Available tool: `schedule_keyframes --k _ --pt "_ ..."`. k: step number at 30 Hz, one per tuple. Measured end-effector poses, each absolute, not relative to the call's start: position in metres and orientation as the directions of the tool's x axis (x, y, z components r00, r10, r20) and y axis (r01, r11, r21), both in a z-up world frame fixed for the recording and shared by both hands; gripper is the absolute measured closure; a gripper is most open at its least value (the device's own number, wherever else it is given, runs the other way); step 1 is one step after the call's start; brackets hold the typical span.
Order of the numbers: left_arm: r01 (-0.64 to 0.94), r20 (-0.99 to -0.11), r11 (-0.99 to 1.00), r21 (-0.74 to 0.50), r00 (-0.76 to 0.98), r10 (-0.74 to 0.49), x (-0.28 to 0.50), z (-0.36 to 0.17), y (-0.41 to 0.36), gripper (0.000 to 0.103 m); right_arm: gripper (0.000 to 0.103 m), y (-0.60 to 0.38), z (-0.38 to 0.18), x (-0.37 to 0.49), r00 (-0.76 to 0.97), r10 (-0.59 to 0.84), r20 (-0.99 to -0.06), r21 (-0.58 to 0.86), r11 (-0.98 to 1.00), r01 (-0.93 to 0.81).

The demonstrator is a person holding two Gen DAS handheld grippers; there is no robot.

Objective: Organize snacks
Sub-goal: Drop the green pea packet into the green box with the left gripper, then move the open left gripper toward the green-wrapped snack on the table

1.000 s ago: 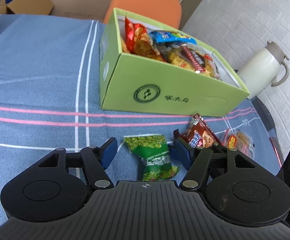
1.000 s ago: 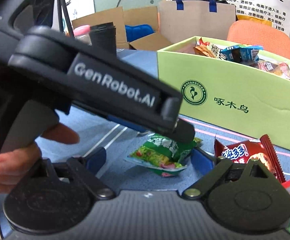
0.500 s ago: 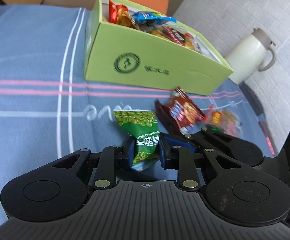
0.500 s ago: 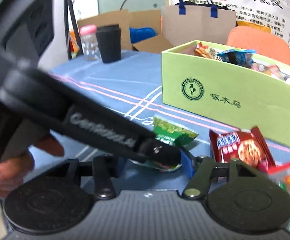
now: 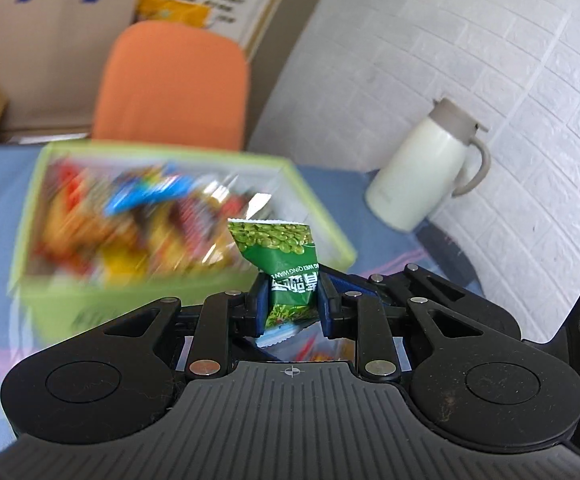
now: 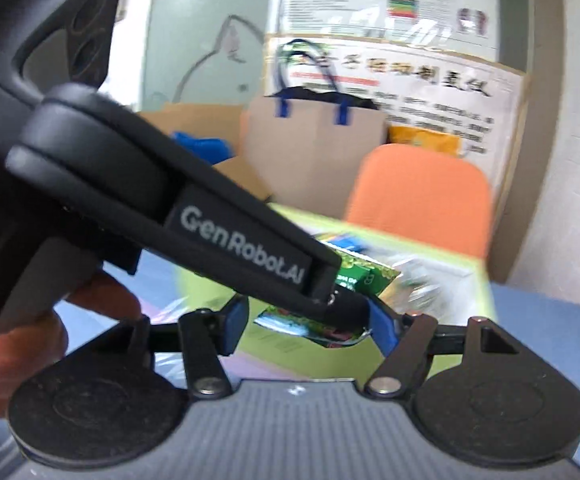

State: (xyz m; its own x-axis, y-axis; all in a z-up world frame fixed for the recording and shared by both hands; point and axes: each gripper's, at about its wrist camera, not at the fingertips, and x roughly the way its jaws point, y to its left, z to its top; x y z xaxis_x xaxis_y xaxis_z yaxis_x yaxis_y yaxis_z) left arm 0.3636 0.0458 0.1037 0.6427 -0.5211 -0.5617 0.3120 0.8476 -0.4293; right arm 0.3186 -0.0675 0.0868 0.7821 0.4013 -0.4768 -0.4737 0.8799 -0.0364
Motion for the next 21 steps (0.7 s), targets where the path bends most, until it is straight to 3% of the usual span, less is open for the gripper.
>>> schedule_keyframes --k 6,10,11,12,14,18,21 --pt "0.307 -0.605 0.86 -0.407 0.615 -0.506 0.444 0.098 0.003 0.103 0.031 -0.094 0.073 0.394 0.768 0.358 -0.532 -0.043 0.894 -0.446" --pt "0.288 -0.618 0.877 -0.385 0.625 -0.477 0.468 0.087 -0.002 0.102 0.029 -0.108 0.068 0.406 0.76 0.387 -0.522 -0.011 0.888 -0.46" --pt "0.29 -0.616 0.883 -0.37 0.635 -0.467 0.468 0.089 -0.003 0.093 0.028 -0.112 0.071 0.405 0.769 0.389 -0.507 -0.01 0.89 -0.457" --pt "0.285 -0.605 0.887 -0.363 0.652 -0.457 0.466 0.093 -0.002 0.074 0.027 -0.117 0.076 0.4 0.781 0.386 -0.491 -0.012 0.893 -0.449" --pt "0.285 -0.539 0.882 -0.375 0.708 -0.457 0.453 0.108 0.006 0.059 0.024 -0.127 0.09 0.386 0.808 0.387 -0.445 -0.011 0.9 -0.437" --pt "0.331 -0.448 0.866 -0.375 0.754 -0.482 0.408 0.142 0.016 0.055 0.009 -0.14 0.113 0.341 0.845 0.394 -0.361 -0.029 0.901 -0.432" --pt "0.374 -0.427 0.86 -0.346 0.754 -0.5 0.368 0.147 0.015 0.043 0.01 -0.147 0.11 0.306 0.843 0.406 -0.352 -0.024 0.897 -0.442"
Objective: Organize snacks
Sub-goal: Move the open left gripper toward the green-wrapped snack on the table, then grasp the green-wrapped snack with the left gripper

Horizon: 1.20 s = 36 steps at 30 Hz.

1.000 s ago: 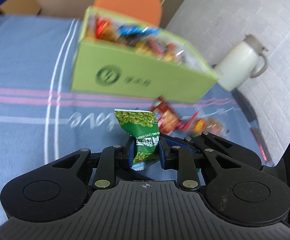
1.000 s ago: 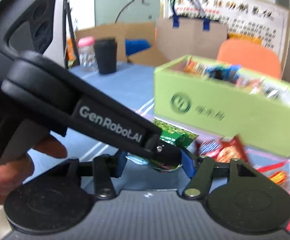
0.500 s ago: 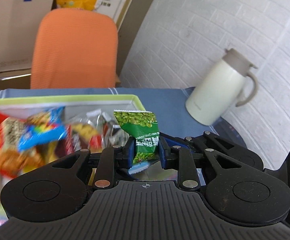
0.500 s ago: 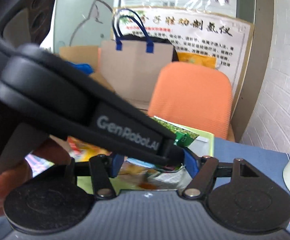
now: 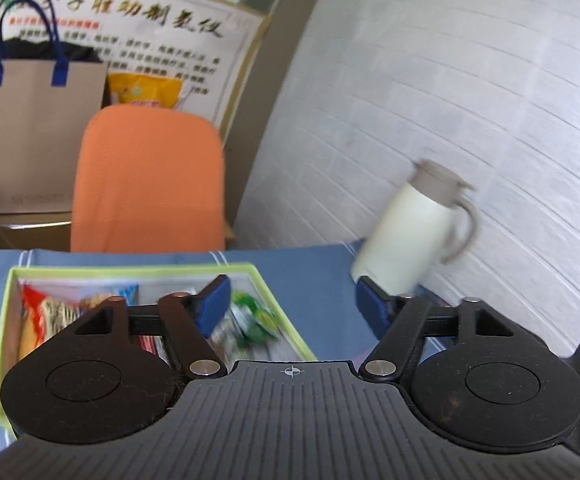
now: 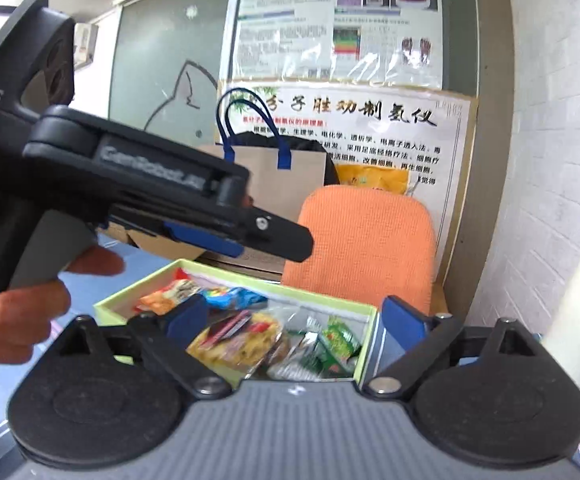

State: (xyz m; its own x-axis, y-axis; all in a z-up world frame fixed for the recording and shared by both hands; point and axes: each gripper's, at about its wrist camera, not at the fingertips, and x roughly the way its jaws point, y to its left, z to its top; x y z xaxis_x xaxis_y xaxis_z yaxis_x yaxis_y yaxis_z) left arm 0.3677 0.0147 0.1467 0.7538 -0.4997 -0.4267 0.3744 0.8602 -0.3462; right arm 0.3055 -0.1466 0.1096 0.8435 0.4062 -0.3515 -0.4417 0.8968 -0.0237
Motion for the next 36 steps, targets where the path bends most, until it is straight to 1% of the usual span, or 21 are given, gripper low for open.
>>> schedule_keyframes --k 3,6,8,11,12,15,22,23,25,28,29,30,31,34,36 --pt "0.395 -0.473 0.851 -0.345 0.71 -0.521 0.333 0.124 0.011 0.043 0.01 -0.152 0.088 0.265 0.827 0.402 -0.394 0.012 0.902 -0.432" --pt "0.392 -0.557 0.848 -0.356 0.64 -0.529 0.308 0.084 0.005 0.044 0.01 -0.154 0.052 0.235 0.787 0.398 -0.472 0.06 0.905 -0.421" --pt "0.35 -0.613 0.859 -0.374 0.601 -0.513 0.291 0.054 0.004 0.044 0.01 -0.158 0.037 0.211 0.775 0.372 -0.51 0.062 0.915 -0.398" --pt "0.296 -0.653 0.848 -0.439 0.543 -0.527 0.279 0.021 0.006 0.047 0.01 -0.167 0.02 0.2 0.76 0.347 -0.549 0.124 0.933 -0.337" --pt "0.278 -0.66 0.849 -0.45 0.537 -0.526 0.278 0.015 0.006 0.049 0.01 -0.169 0.016 0.196 0.751 0.365 -0.55 0.156 0.928 -0.337" --pt "0.259 -0.668 0.855 -0.449 0.538 -0.514 0.278 0.007 0.004 0.051 0.01 -0.163 0.009 0.184 0.714 0.412 -0.566 0.2 0.909 -0.366" --pt "0.288 -0.686 0.873 -0.393 0.54 -0.487 0.302 0.008 -0.006 0.051 0.01 -0.128 -0.002 0.205 0.639 0.475 -0.605 0.206 0.868 -0.451" --pt "0.299 -0.693 0.88 -0.368 0.543 -0.474 0.305 0.008 -0.007 0.052 0.01 -0.127 -0.003 0.21 0.635 0.482 -0.603 0.209 0.864 -0.458" --pt "0.31 -0.696 0.873 -0.378 0.526 -0.488 0.308 0.008 -0.003 0.059 0.009 -0.121 -0.003 0.216 0.62 0.5 -0.604 0.205 0.85 -0.486" --pt "0.364 -0.704 0.852 -0.377 0.485 -0.519 0.31 0.008 0.0 0.06 0.009 -0.109 -0.002 0.222 0.609 0.492 -0.623 0.146 0.837 -0.527" --pt "0.379 -0.71 0.844 -0.379 0.465 -0.528 0.31 0.007 0.001 0.064 0.009 -0.106 -0.002 0.222 0.605 0.493 -0.626 0.134 0.832 -0.539" --pt "0.383 -0.711 0.836 -0.393 0.449 -0.541 0.309 0.005 0.003 0.076 0.009 -0.103 -0.001 0.221 0.599 0.494 -0.63 0.128 0.827 -0.547" --pt "0.381 -0.708 0.829 -0.41 0.44 -0.553 0.306 0.004 0.005 0.076 0.009 -0.1 -0.001 0.219 0.596 0.493 -0.634 0.123 0.825 -0.552" --pt "0.367 -0.705 0.843 -0.392 0.469 -0.532 0.288 0.005 0.013 0.076 0.009 -0.093 0.0 0.208 0.574 0.518 -0.634 0.132 0.804 -0.579" --pt "0.346 -0.704 0.847 -0.404 0.474 -0.529 0.273 0.004 0.022 0.076 0.009 -0.087 0.0 0.198 0.565 0.533 -0.63 0.134 0.791 -0.597"
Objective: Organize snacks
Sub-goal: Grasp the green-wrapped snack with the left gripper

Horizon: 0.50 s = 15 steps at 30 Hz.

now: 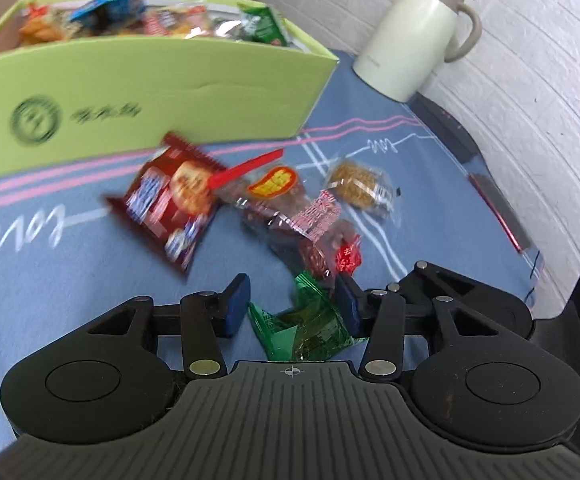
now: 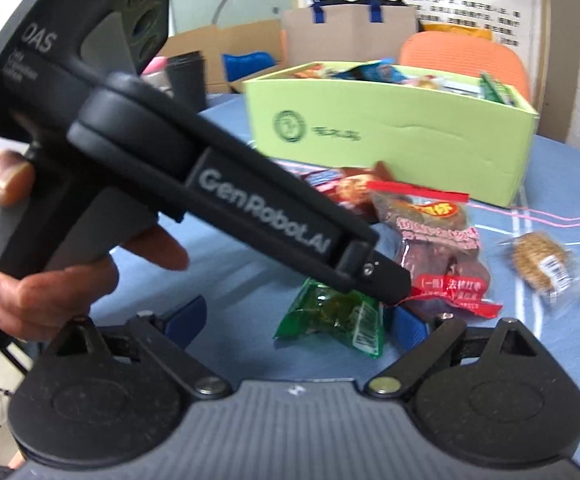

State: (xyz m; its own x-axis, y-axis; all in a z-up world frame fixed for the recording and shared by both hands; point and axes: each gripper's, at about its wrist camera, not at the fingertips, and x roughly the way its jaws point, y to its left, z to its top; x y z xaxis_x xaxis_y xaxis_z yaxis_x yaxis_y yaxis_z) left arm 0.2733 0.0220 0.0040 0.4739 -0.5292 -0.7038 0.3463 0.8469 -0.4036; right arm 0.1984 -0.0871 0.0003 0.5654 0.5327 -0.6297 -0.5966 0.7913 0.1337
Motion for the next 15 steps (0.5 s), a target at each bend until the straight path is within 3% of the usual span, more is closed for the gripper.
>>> schedule_keyframes --k 6,10,15 --pt "0.287 -0.69 0.862 -0.418 0.516 -0.507 0.215 0.002 0.046 0.072 0.01 -0.072 0.001 0.171 0.52 0.597 -0.611 0.143 0.729 -0.669" --pt "0.213 -0.666 0.883 -0.419 0.589 -0.458 0.193 0.008 0.064 0.063 0.009 -0.077 0.007 0.148 0.604 0.539 -0.587 0.105 0.791 -0.603" --pt "0.147 -0.623 0.833 -0.534 0.598 -0.505 0.184 0.009 0.087 0.059 0.009 -0.09 0.009 0.116 0.667 0.512 -0.542 0.162 0.842 -0.514"
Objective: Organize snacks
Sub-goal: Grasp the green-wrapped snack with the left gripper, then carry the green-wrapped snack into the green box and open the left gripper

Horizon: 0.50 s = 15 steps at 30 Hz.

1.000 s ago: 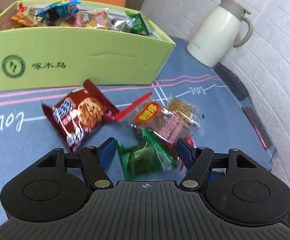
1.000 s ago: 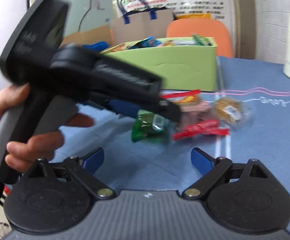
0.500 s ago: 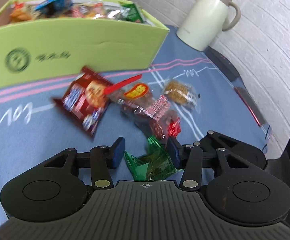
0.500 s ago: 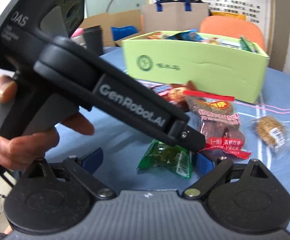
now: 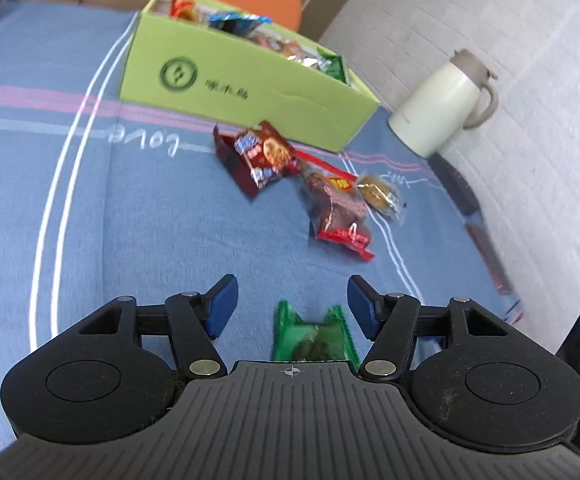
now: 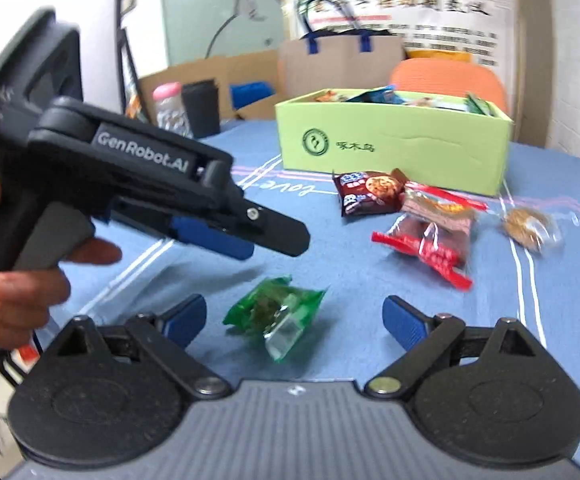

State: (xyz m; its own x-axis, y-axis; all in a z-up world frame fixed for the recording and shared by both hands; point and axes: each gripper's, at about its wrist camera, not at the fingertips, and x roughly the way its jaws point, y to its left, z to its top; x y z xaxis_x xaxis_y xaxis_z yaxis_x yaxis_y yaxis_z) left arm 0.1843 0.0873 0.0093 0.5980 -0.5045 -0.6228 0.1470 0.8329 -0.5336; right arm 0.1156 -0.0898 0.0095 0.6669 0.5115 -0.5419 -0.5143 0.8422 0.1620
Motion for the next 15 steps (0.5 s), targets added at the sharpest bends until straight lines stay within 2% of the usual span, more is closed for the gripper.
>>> schedule_keyframes --k 7,8,9,10,11,13,15 --pt "0.199 -0.656 0.838 -0.508 0.542 -0.526 0.174 0.002 0.07 0.061 0.01 -0.071 0.004 0.103 0.694 0.465 -0.55 0.066 0.852 -0.519" --pt "0.204 -0.656 0.839 -0.505 0.541 -0.527 0.172 0.001 0.067 0.061 0.013 -0.071 0.003 0.104 0.695 0.461 -0.551 0.065 0.855 -0.515" --pt "0.209 -0.657 0.84 -0.5 0.541 -0.525 0.173 0.0 0.065 0.062 0.018 -0.07 0.001 0.108 0.695 0.457 -0.555 0.063 0.856 -0.513" --pt "0.216 -0.656 0.843 -0.493 0.545 -0.523 0.172 0.0 0.063 0.062 0.034 -0.069 -0.002 0.11 0.691 0.451 -0.565 0.061 0.858 -0.51" --pt "0.224 -0.655 0.846 -0.483 0.548 -0.52 0.171 -0.001 0.062 0.064 0.042 -0.07 -0.004 0.112 0.689 0.453 -0.566 0.061 0.856 -0.513" --pt "0.24 -0.664 0.851 -0.466 0.541 -0.516 0.171 -0.002 0.059 0.085 0.047 -0.07 -0.003 0.112 0.69 0.448 -0.569 0.055 0.858 -0.511" --pt "0.247 -0.663 0.852 -0.461 0.543 -0.516 0.172 -0.001 0.058 0.09 0.048 -0.072 0.001 0.12 0.669 0.462 -0.583 0.071 0.849 -0.524"
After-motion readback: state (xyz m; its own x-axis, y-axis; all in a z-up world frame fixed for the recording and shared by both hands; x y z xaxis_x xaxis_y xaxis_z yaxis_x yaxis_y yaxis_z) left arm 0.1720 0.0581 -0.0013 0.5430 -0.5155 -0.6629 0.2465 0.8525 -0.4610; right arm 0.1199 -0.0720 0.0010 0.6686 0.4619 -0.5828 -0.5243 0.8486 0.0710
